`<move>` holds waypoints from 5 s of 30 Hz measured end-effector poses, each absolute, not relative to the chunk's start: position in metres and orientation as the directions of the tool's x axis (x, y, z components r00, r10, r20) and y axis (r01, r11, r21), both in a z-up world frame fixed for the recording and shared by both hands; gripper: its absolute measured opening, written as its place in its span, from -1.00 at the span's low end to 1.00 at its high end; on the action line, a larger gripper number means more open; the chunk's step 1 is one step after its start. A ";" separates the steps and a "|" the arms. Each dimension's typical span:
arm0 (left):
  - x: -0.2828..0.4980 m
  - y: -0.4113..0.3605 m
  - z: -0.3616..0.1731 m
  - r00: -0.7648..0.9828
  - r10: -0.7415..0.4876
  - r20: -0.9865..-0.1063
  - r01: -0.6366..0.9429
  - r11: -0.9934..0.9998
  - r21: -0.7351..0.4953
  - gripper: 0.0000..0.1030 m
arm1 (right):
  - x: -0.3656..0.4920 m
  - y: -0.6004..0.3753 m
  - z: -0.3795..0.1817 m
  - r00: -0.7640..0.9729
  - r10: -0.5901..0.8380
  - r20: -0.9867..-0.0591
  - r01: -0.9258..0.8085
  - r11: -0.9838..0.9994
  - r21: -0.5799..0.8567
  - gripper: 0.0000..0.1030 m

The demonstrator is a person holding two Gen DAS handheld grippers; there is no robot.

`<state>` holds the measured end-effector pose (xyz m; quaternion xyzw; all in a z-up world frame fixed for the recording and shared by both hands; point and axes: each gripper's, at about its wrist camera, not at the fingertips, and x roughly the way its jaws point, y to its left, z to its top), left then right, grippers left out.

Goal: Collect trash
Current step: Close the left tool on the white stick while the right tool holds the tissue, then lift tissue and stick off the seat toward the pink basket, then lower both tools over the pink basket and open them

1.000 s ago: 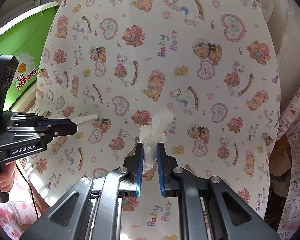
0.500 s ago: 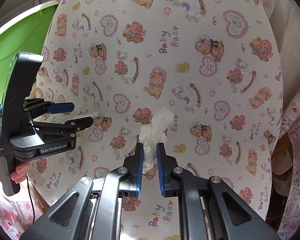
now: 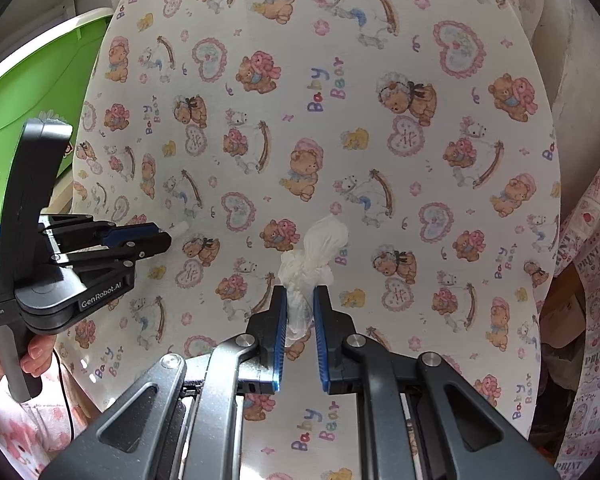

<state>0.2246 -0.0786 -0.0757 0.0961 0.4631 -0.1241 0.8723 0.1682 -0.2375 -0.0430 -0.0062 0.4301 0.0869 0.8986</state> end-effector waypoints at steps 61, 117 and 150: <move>0.124 -0.046 -0.013 0.493 -0.341 -0.801 0.334 0.924 -0.187 -0.82 | 0.101 -0.242 -0.029 0.658 0.145 -0.739 -0.109 0.989 0.097 -0.73; 0.046 -0.076 -0.206 -0.004 -0.248 -0.969 0.196 0.950 -0.244 -0.82 | 0.022 -0.213 -0.240 -0.037 0.227 -0.973 0.074 0.972 0.224 -0.72; 0.049 -0.045 -0.194 0.018 -0.237 -0.971 0.100 0.967 -0.234 -0.26 | 0.020 -0.231 -0.224 0.006 0.233 -0.972 0.125 0.965 0.232 -0.46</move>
